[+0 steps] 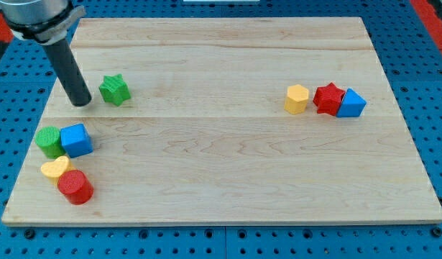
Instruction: Move the green star towards yellow hexagon
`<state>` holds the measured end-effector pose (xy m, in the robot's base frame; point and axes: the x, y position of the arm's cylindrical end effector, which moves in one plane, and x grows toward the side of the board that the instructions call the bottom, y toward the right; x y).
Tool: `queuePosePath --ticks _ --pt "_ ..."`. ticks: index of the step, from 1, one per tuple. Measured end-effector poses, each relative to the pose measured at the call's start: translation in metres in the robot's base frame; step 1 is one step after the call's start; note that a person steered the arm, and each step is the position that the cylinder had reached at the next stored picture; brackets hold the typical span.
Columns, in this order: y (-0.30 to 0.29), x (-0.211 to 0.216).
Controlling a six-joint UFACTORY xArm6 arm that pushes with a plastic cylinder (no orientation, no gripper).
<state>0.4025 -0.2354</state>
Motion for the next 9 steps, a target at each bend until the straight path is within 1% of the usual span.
queuePosePath --ticks 1,5,6,7,9 --pt "0.014 -0.013" --pt "0.129 -0.022" --pt "0.163 -0.043" --pt "0.193 -0.049" --pt "0.22 -0.049"
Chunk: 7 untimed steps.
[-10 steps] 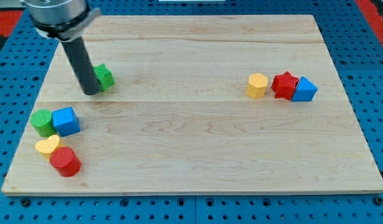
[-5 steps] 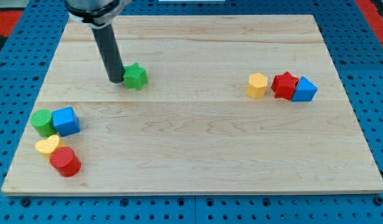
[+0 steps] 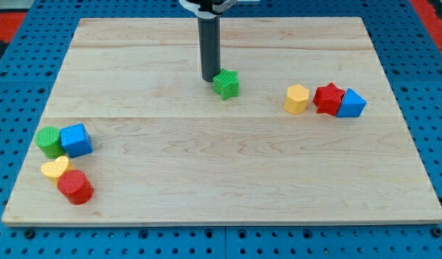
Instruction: Move the green star towards yellow hexagon
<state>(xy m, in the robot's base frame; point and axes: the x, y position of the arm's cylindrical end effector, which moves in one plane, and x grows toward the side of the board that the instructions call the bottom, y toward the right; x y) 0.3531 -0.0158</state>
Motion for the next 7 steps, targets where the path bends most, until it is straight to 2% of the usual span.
queuePosePath --ticks 6,7 --pt "0.016 0.048" --pt "0.013 0.013"
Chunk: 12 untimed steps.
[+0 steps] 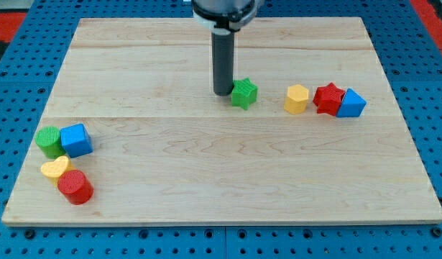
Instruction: Move the green star towards yellow hexagon
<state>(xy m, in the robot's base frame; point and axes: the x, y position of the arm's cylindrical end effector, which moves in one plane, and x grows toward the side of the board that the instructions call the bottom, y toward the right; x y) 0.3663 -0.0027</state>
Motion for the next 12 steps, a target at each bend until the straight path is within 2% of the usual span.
queuePosePath --ticks 1,3,5,6,7,8,9,10,12 --pt "0.004 -0.027" --pt "0.032 -0.016" --pt "0.036 0.007" --pt "0.036 0.005" --pt "0.004 -0.019" --pt "-0.023 -0.009" --pt "-0.024 0.018" --pt "0.002 0.046" --pt "0.031 0.058"
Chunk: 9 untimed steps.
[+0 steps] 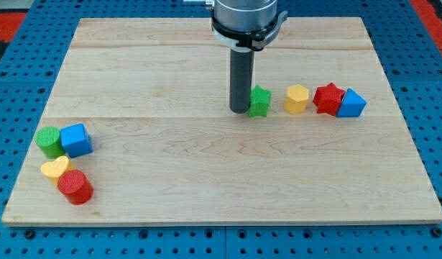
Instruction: Move the green star towards yellow hexagon
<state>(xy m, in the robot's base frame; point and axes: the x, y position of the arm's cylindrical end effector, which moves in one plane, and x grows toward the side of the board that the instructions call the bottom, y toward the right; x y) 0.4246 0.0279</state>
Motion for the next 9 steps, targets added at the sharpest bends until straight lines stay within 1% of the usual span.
queuePosePath --ticks 1,2,4,6,7,9 --pt "-0.005 0.007" --pt "-0.004 0.029" --pt "0.022 0.031" --pt "0.02 0.02" --pt "0.007 0.014" --pt "0.0 0.016"
